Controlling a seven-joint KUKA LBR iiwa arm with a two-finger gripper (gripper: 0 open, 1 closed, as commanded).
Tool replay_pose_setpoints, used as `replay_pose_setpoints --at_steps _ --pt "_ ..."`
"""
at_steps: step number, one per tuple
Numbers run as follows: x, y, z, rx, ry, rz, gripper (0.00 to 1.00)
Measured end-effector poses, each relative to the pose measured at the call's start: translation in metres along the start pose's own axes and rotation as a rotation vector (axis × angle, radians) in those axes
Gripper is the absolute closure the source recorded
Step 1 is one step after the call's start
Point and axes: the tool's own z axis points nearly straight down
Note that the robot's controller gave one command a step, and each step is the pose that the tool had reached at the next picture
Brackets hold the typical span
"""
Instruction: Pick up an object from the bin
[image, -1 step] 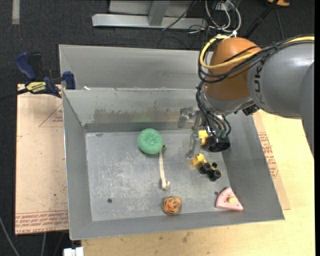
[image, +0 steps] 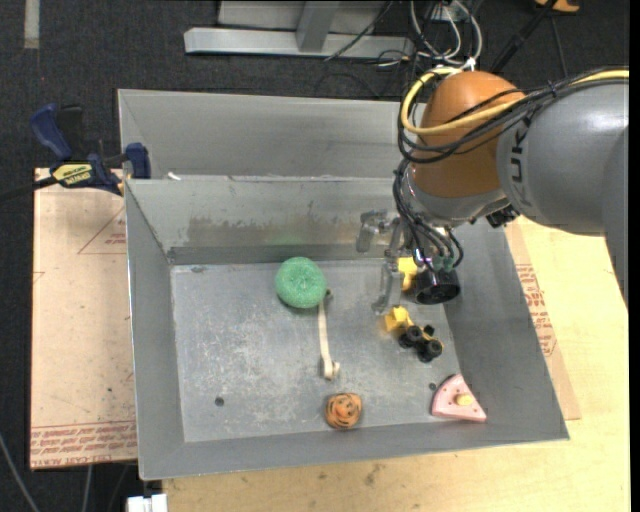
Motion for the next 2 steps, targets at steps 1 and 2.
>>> replay_pose_setpoints --at_steps 1,2 --pt "-0.014 0.009 0.051 0.000 -0.008 0.019 0.00" --pt "0.018 0.013 0.080 0.000 0.004 0.091 0.00"
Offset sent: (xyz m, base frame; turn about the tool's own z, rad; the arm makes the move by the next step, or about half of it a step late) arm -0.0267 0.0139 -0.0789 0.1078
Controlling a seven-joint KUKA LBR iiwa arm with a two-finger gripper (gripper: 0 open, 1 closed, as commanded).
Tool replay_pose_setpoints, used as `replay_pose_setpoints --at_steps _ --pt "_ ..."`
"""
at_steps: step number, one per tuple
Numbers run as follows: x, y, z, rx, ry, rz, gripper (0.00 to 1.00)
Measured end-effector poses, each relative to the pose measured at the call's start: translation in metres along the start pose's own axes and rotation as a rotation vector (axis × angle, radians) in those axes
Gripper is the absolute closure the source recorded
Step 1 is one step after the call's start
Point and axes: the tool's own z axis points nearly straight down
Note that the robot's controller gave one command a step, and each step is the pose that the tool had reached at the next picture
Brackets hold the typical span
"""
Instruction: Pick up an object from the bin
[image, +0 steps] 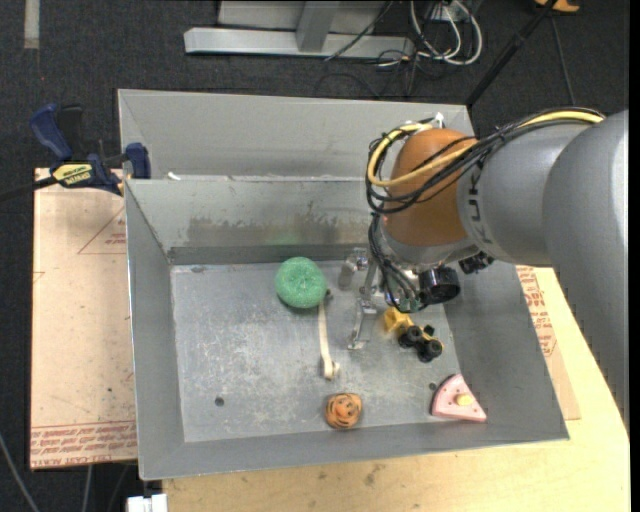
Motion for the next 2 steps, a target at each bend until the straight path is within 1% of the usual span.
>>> replay_pose_setpoints --at_steps 1,2 --pt "-0.029 0.050 -0.001 0.001 -0.006 -0.048 0.00" --pt "-0.055 0.077 -0.003 0.013 0.014 -0.055 0.00"
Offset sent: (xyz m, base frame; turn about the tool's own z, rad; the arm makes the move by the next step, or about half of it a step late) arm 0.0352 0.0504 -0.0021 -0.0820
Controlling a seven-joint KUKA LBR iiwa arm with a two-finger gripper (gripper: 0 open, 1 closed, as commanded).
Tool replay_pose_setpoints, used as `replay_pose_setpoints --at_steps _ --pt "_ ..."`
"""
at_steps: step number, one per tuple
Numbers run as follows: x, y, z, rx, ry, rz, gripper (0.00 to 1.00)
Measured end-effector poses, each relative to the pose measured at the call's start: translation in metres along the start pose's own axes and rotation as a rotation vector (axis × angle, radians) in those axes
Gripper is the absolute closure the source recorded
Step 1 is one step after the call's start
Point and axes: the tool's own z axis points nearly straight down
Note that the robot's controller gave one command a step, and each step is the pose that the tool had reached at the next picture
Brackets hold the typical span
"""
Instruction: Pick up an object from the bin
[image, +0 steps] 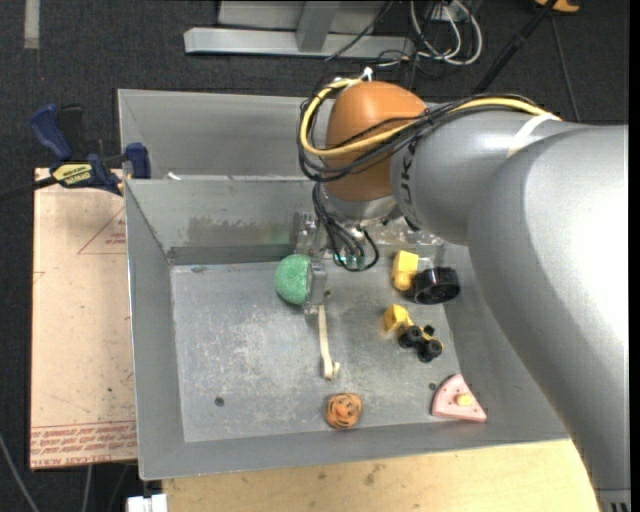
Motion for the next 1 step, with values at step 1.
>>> replay_pose_setpoints --at_steps 1 --pt "0.0027 0.0015 0.0043 -0.012 -0.018 -0.009 1.00"
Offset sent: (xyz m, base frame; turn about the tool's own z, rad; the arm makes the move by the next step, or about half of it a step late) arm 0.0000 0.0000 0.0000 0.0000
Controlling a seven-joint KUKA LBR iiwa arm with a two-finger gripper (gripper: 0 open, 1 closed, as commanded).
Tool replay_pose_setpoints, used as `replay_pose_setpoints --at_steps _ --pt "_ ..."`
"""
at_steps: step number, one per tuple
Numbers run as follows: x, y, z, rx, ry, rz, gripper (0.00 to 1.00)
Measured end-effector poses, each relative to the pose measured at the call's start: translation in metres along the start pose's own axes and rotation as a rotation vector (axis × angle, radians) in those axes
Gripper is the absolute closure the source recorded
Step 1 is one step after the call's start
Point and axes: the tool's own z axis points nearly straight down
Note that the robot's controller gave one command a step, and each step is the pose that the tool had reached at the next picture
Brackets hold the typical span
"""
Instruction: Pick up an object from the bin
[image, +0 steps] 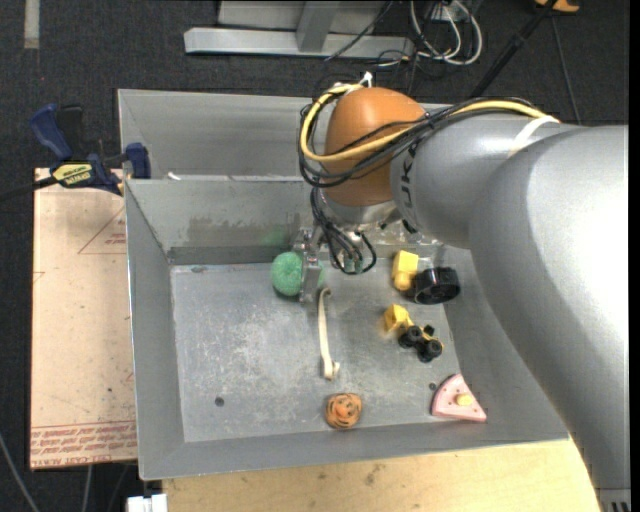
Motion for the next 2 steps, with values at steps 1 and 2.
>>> replay_pose_setpoints --at_steps 1,2 --pt "0.005 -0.005 0.000 0.000 0.000 -0.003 1.00" --pt "0.021 0.011 -0.052 0.001 0.006 -0.008 1.00"
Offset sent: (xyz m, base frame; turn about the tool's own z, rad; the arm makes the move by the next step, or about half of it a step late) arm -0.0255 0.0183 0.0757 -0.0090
